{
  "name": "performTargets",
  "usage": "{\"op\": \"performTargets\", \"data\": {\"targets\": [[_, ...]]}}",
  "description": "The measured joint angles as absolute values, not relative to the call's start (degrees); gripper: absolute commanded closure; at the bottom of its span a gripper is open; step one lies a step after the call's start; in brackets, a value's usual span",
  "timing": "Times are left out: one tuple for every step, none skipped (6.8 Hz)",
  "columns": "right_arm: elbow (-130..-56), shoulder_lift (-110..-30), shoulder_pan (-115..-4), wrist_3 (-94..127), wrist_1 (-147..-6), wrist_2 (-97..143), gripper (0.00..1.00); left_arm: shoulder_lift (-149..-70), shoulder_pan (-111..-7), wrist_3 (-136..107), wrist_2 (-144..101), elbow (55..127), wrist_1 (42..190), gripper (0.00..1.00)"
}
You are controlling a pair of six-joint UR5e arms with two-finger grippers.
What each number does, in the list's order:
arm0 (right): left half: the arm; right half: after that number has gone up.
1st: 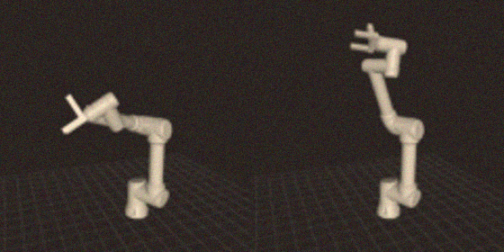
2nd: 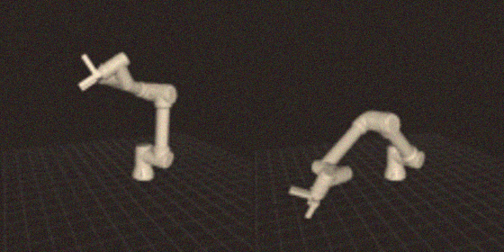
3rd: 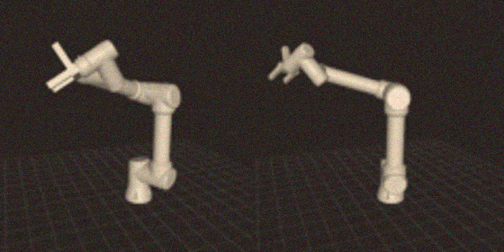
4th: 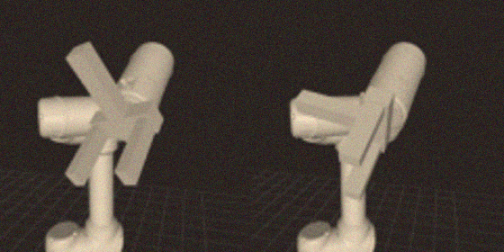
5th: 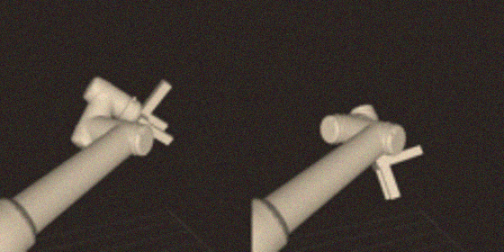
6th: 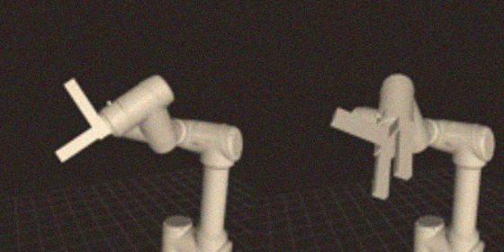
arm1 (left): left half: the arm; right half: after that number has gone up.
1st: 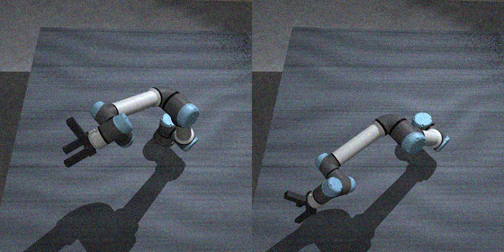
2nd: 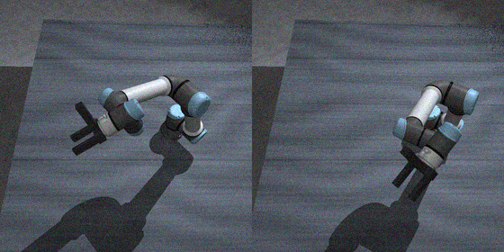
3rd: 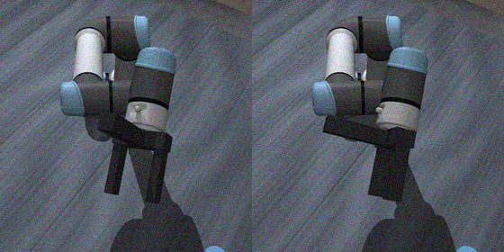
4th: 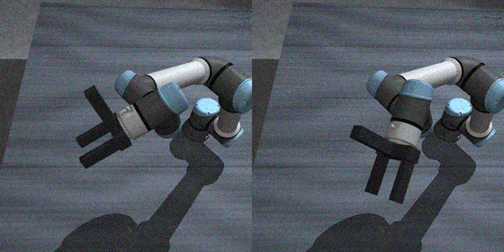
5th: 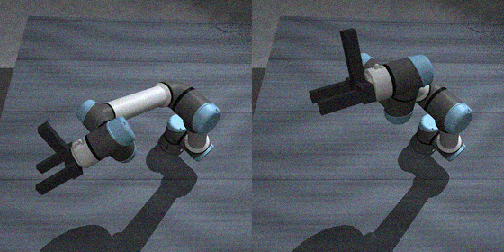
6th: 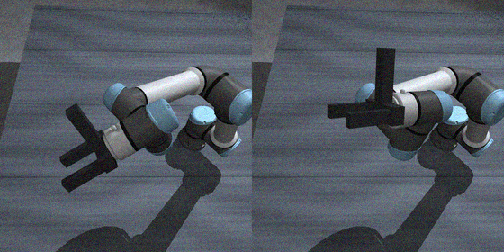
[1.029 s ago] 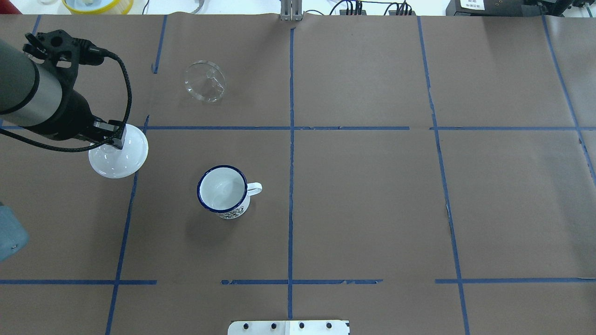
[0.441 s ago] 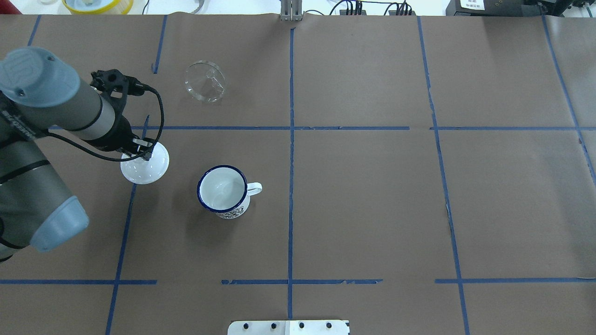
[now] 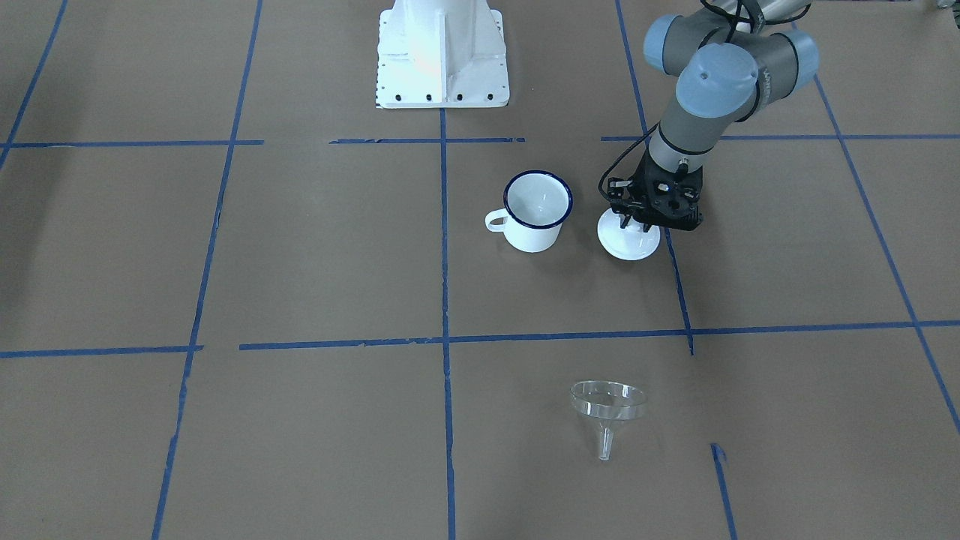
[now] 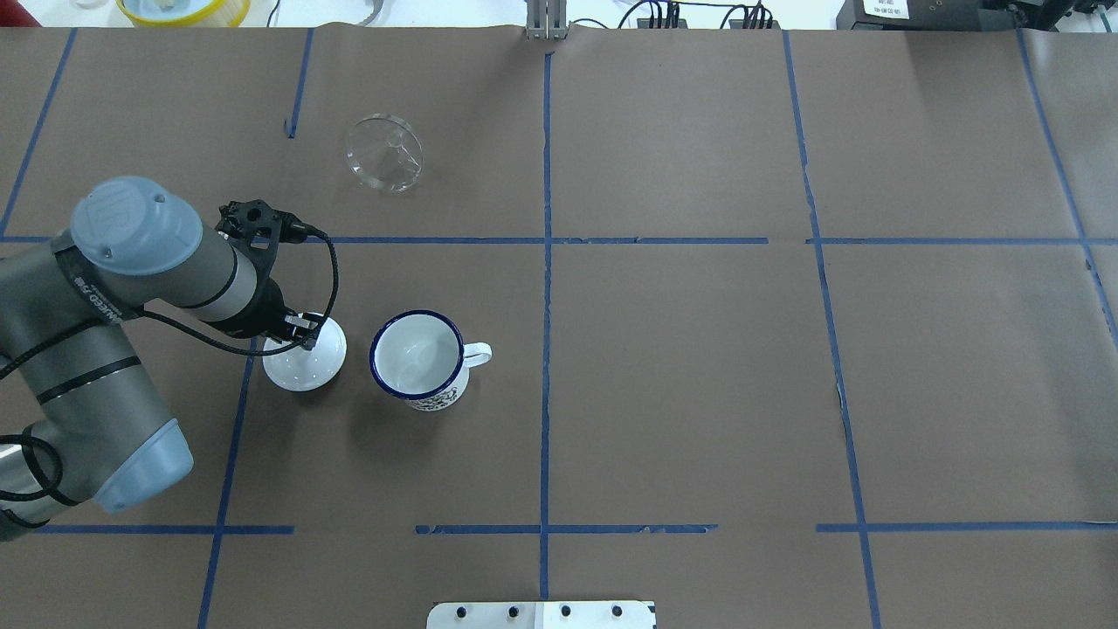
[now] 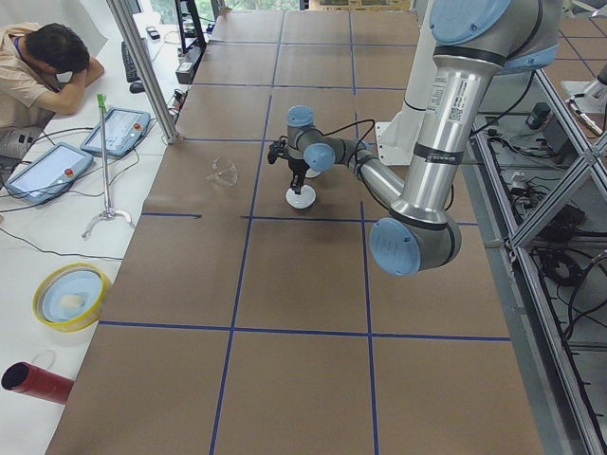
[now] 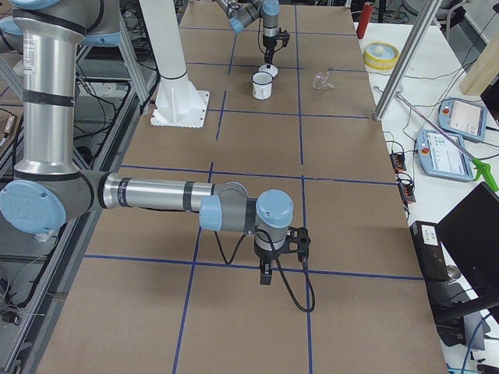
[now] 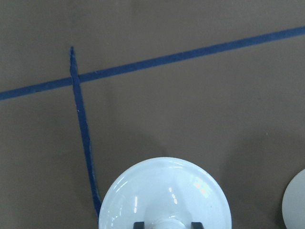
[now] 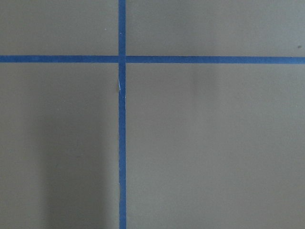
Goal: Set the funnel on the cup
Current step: 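Set the lid down beside the mug and open the left gripper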
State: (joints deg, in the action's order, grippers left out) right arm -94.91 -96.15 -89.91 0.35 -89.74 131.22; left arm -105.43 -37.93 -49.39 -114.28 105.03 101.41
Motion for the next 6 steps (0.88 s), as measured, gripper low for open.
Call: {"op": "performTargets", "data": {"targets": [[-94.92, -96.15, -89.91, 0.35, -89.74, 131.22, 0.00, -104.79, -37.52, -49.89, -114.31, 104.75, 103.18, 0.83], [-94.92, -96.15, -89.91, 0.35, -89.74, 131.22, 0.00, -104.56, -37.35, -50.07, -114.33, 104.65, 103.84, 0.51], [-94.92, -96.15, -89.91, 0.35, -89.74, 131.22, 0.00, -104.53, -37.30, -50.14, -114.32, 104.64, 104.06, 0.01], [-94.92, -96.15, -89.91, 0.35, -89.74, 131.22, 0.00, -104.51, -37.30, -50.37, -114.20, 104.77, 104.12, 0.00], [-94.92, -96.15, -89.91, 0.35, -89.74, 131.22, 0.00, -104.65, -37.37, -51.58, -113.96, 105.25, 104.13, 0.00], [-94.92, -96.15, -89.91, 0.35, -89.73, 131.22, 0.00, -104.98, -37.63, -55.23, -113.54, 107.14, 104.07, 0.00]]}}
